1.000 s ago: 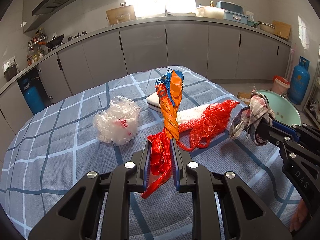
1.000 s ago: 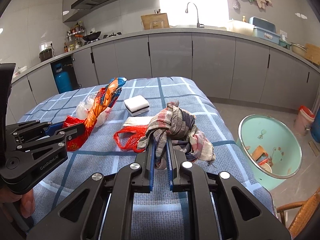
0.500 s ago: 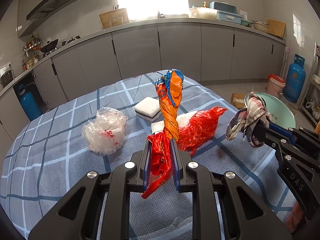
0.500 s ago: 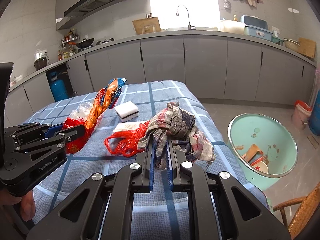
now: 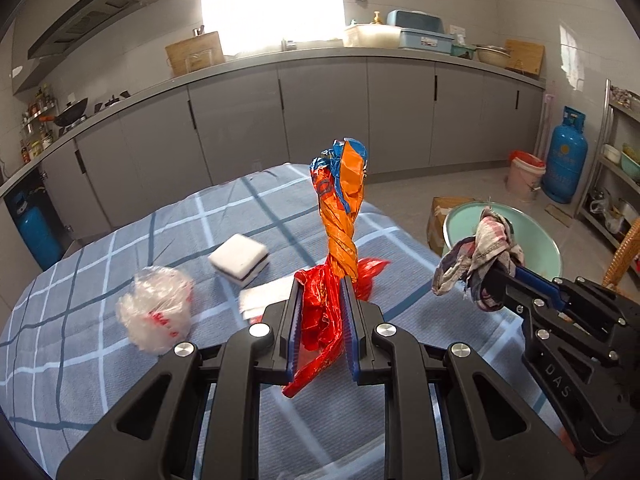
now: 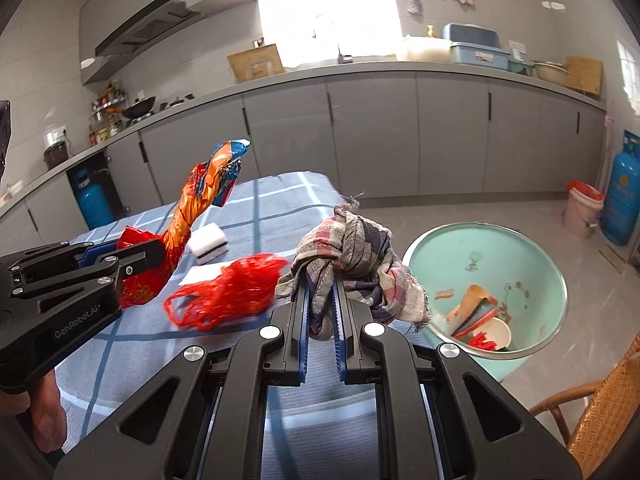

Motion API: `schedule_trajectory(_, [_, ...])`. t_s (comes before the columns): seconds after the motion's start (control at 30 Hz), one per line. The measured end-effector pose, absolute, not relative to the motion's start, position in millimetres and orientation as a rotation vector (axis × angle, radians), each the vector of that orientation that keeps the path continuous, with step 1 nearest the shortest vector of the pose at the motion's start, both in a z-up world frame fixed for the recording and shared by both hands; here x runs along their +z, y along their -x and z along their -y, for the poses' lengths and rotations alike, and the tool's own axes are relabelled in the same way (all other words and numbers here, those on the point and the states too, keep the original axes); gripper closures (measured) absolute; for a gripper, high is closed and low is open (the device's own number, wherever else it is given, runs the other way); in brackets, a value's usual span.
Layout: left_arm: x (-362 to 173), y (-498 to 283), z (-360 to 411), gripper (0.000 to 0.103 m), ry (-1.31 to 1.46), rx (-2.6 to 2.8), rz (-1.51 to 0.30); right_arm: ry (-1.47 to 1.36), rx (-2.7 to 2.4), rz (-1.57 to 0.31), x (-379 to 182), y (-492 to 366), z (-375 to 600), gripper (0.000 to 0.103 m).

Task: Collect trash
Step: 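Lift the rag and orange-red bag and carry both over the green basin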

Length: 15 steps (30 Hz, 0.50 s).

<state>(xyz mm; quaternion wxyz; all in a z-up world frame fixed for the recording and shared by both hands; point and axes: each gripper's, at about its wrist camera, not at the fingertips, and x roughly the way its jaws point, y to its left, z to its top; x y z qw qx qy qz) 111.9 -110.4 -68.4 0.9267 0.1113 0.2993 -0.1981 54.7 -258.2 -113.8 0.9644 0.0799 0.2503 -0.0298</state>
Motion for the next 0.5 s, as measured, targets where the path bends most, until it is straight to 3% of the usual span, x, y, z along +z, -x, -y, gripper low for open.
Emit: schedule_trajectory(0.5, [-57.1,-120.3,187.5,0.084,-0.256,-0.543,-0.623,-0.241,-0.19,-0.484,-112.4,-43.7,328.7,0.091])
